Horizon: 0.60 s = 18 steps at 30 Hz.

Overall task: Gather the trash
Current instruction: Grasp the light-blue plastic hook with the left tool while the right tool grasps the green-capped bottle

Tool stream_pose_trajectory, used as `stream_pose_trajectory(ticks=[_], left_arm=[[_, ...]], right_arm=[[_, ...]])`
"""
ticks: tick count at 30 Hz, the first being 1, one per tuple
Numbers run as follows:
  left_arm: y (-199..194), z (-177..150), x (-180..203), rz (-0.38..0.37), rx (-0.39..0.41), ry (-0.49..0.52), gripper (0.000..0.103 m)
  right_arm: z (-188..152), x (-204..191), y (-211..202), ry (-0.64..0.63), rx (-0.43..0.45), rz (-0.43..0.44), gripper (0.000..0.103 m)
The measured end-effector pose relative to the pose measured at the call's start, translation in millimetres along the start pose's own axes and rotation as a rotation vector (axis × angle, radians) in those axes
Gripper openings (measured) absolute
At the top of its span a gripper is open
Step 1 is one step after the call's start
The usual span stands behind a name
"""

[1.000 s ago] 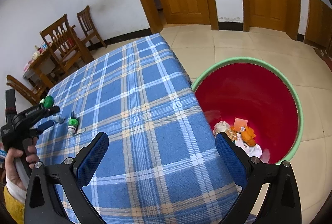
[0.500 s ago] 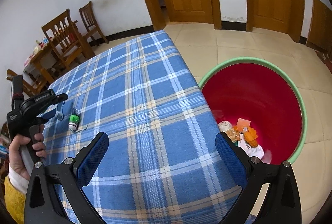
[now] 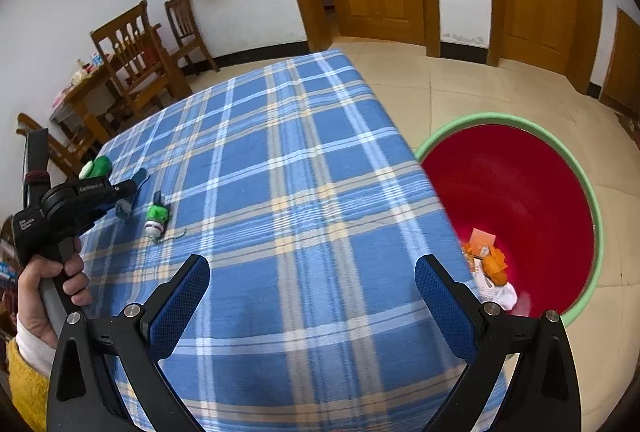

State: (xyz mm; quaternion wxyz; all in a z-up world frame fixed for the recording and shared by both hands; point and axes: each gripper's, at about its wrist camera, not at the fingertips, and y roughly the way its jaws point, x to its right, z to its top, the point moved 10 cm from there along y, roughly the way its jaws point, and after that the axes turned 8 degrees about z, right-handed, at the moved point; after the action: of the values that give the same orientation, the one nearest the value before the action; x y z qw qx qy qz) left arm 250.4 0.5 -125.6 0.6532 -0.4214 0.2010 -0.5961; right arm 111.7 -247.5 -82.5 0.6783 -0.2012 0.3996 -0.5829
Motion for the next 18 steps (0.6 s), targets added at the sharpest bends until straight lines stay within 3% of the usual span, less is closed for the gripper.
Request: stream_pose_trajectory(ticks=[18], left_arm=[[-46,-4,-47,-0.096,0.013,-0.059,0.012]], right_arm=[[4,-85,48,-0.124,-0.049,0.111,0.102]])
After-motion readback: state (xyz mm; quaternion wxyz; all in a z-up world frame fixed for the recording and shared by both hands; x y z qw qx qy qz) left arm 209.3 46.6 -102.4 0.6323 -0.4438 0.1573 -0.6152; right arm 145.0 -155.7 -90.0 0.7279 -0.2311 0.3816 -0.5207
